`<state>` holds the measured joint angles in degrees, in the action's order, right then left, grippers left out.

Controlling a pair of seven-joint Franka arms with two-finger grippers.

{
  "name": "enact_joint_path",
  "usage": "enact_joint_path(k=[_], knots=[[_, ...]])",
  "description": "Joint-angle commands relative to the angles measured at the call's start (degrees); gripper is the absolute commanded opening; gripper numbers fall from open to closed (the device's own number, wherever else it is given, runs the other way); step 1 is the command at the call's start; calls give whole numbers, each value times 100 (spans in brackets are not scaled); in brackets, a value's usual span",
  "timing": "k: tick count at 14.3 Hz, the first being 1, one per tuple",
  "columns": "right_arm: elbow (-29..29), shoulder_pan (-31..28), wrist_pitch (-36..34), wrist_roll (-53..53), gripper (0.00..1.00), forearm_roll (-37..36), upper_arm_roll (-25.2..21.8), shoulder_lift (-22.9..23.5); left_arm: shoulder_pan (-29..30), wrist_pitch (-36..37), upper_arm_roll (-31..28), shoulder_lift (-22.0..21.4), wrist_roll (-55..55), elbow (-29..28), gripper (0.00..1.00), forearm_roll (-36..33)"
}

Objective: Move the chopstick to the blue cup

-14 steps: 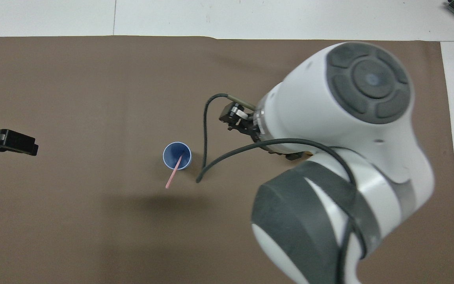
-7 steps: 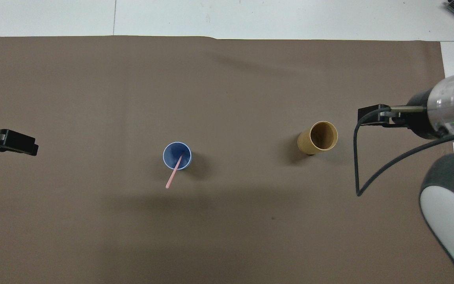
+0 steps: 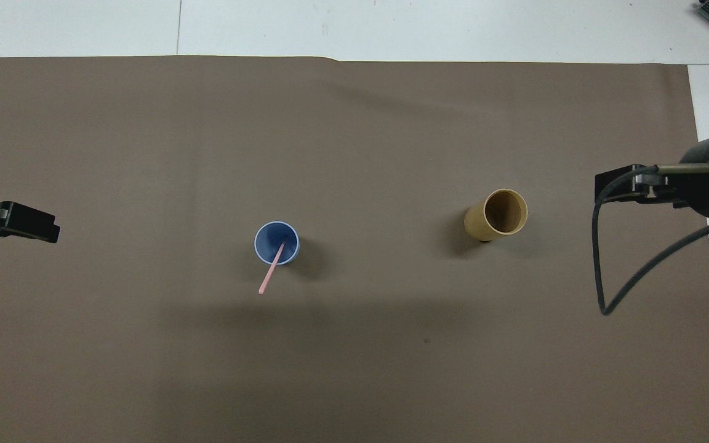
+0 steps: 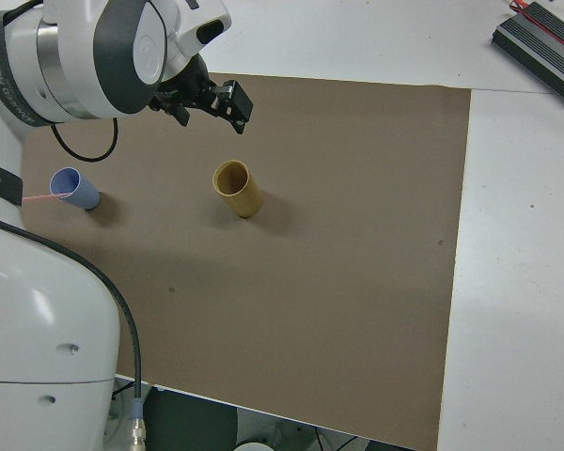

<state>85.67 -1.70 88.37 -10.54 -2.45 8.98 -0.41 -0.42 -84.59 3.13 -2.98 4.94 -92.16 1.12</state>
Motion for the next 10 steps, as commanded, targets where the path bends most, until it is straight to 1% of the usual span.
enact_joint_path(k=[1, 8, 10], knots=[[-296, -59, -258, 429, 100, -264, 60, 199, 59, 118, 30, -35, 42, 66, 100, -68], [-279, -67, -232, 386, 100, -107, 52, 190, 59, 109, 30, -27, 42, 66, 100, -68], [-209, -59, -285, 359, 100, -107, 43, 120, 59, 118, 39, -35, 42, 66, 100, -68]])
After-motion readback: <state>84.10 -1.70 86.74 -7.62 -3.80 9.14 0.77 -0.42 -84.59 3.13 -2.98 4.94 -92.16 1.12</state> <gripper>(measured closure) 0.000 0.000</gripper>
